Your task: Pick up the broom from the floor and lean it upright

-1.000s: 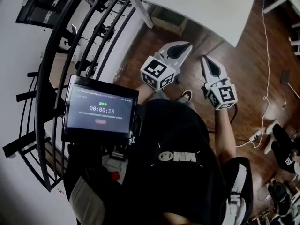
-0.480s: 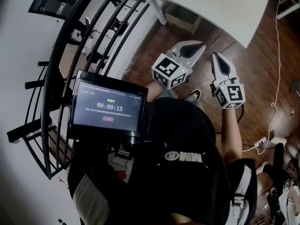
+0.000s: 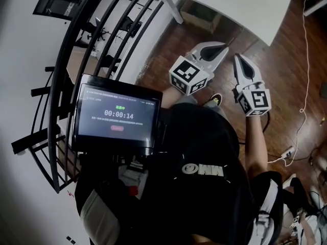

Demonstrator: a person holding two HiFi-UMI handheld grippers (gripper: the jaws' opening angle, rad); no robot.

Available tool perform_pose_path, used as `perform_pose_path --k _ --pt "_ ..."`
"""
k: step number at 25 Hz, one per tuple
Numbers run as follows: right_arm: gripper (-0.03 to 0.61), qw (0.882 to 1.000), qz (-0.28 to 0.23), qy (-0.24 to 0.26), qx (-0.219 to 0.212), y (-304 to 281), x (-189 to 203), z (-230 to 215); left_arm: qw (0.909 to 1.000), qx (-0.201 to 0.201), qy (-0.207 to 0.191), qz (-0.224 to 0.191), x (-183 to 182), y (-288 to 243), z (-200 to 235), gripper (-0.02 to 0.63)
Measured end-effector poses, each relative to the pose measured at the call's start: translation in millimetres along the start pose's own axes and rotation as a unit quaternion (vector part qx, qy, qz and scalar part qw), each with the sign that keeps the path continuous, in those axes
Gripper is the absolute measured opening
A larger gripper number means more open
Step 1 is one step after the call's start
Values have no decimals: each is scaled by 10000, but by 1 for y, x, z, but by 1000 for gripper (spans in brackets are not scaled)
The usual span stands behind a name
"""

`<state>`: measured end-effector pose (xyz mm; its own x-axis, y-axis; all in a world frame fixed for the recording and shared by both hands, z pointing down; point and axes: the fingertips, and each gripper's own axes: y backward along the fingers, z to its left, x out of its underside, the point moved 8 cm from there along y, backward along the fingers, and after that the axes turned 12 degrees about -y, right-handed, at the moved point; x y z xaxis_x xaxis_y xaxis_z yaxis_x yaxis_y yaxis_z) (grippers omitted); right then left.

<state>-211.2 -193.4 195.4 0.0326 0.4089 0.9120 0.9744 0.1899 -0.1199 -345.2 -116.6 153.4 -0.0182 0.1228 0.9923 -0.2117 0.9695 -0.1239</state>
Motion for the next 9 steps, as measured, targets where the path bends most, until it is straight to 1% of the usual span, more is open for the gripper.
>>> perform_pose_path --k 4,9 --pt "3 9996 41 -248 101 -1 -9 7 10000 -7 15 -16 0 -1 0 17" --pt "3 9996 -3 285 -77 -1 -7 2 10000 -16 54 -24 -3 -2 2 17"
